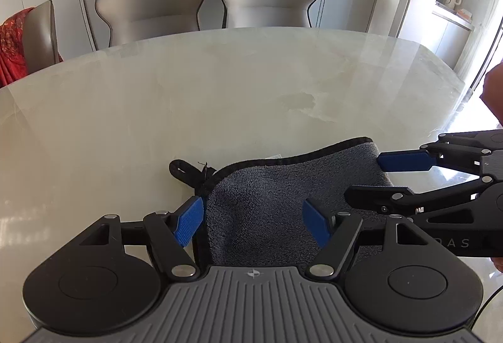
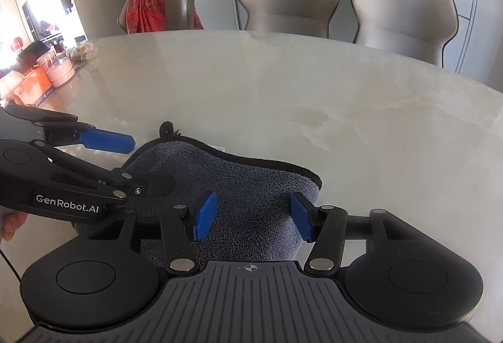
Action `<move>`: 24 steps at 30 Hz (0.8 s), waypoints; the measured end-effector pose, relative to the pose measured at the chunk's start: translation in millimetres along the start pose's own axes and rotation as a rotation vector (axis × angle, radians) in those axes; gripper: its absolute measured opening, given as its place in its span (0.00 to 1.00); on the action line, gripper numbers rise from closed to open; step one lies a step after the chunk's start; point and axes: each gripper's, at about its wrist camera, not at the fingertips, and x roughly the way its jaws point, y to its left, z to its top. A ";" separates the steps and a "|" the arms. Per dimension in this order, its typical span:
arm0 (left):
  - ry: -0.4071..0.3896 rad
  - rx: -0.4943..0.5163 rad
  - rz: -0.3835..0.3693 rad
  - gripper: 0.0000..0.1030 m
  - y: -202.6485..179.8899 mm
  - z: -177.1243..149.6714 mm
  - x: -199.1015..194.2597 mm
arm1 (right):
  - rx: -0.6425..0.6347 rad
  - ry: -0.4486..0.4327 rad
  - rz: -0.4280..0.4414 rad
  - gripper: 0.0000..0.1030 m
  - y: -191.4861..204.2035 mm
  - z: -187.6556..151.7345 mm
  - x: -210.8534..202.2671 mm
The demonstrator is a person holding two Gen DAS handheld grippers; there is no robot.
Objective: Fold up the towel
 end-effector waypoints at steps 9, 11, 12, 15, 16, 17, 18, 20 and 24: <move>0.022 0.053 0.031 0.76 0.5 -0.9 19.2 | 0.020 0.046 -0.080 0.53 -15.2 -1.0 17.1; 0.018 0.033 0.020 0.76 4.0 0.1 17.1 | 0.036 0.040 -0.071 0.53 -18.7 0.5 15.7; 0.008 0.029 0.020 0.76 4.6 0.7 14.3 | 0.033 0.025 -0.073 0.53 -18.0 1.8 12.9; -0.046 0.040 0.012 0.77 6.1 2.8 -1.0 | 0.015 -0.052 -0.052 0.53 -13.7 8.7 0.0; -0.057 0.046 0.011 0.78 5.5 2.8 -4.1 | 0.014 -0.067 -0.032 0.54 -13.3 11.0 -2.9; -0.065 0.052 0.007 0.79 4.9 2.8 -6.5 | 0.010 -0.070 -0.001 0.55 -12.7 12.7 -3.4; -0.068 0.057 0.002 0.78 4.0 2.5 -6.9 | 0.004 -0.070 0.038 0.55 -11.9 14.0 -2.7; -0.051 0.072 -0.003 0.78 1.7 1.1 -1.6 | -0.001 -0.058 0.067 0.56 -12.1 14.6 1.0; -0.009 0.100 -0.003 0.79 -3.1 -3.5 12.8 | 0.014 -0.002 0.053 0.56 -18.9 11.2 15.6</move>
